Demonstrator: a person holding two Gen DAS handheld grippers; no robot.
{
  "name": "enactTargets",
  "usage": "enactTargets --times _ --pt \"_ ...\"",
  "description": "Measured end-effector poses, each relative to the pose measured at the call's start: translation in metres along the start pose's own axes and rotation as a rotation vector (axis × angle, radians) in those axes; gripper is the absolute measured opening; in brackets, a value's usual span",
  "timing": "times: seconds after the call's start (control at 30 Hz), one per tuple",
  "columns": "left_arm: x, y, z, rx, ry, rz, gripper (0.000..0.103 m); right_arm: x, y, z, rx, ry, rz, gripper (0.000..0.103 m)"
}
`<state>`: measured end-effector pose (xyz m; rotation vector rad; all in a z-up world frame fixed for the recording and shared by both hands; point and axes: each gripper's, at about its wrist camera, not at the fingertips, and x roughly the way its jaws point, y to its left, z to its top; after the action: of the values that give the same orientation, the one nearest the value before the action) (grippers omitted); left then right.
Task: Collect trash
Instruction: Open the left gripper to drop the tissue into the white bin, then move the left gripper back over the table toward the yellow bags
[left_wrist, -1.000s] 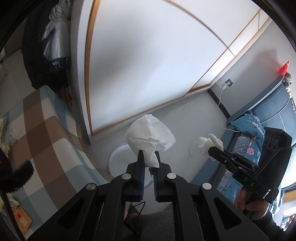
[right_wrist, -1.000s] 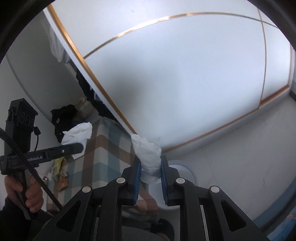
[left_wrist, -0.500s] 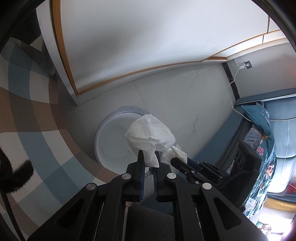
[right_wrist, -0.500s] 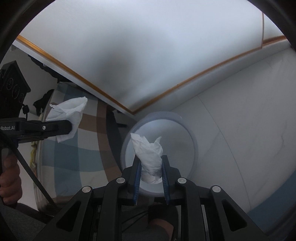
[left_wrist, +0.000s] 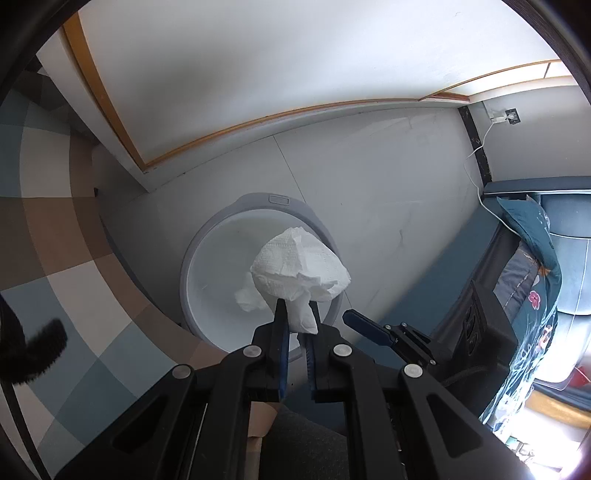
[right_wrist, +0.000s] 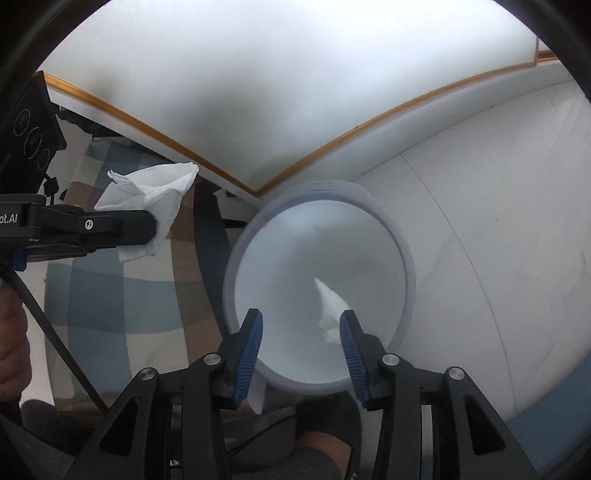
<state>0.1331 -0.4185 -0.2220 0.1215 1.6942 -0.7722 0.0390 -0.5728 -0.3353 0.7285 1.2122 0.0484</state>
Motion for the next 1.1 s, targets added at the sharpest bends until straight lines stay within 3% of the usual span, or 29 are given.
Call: enactTargets --times 0.3,0.4,0.47,0.53,0.67,0.9,1.1 --pt "0.020 0.003 0.003 -0.014 0.058 0.022 0.005 -0.024 -0.020 -0.008 0.059 -0.045 -0.034 0.057" --pt "0.023 0.003 0.002 -0.016 0.075 0.027 0.014 -0.032 -0.022 -0.007 0.070 -0.062 -0.043 0.062" --pt "0.023 0.004 0.002 -0.027 0.076 0.034 0.029 -0.037 -0.025 -0.006 0.077 -0.076 -0.040 0.064" --pt "0.020 0.004 0.002 -0.032 0.067 0.042 0.038 -0.043 -0.025 -0.005 0.082 -0.090 -0.037 0.065" --pt "0.014 0.004 -0.001 -0.026 0.047 0.052 0.042 -0.045 -0.022 -0.004 0.085 -0.102 -0.038 0.065" --pt "-0.009 0.003 -0.019 0.030 -0.048 0.100 0.043 -0.055 -0.012 -0.005 0.078 -0.120 -0.027 0.074" --pt "-0.044 0.003 -0.039 0.068 -0.210 0.184 0.044 -0.069 0.002 -0.004 0.059 -0.157 -0.027 0.082"
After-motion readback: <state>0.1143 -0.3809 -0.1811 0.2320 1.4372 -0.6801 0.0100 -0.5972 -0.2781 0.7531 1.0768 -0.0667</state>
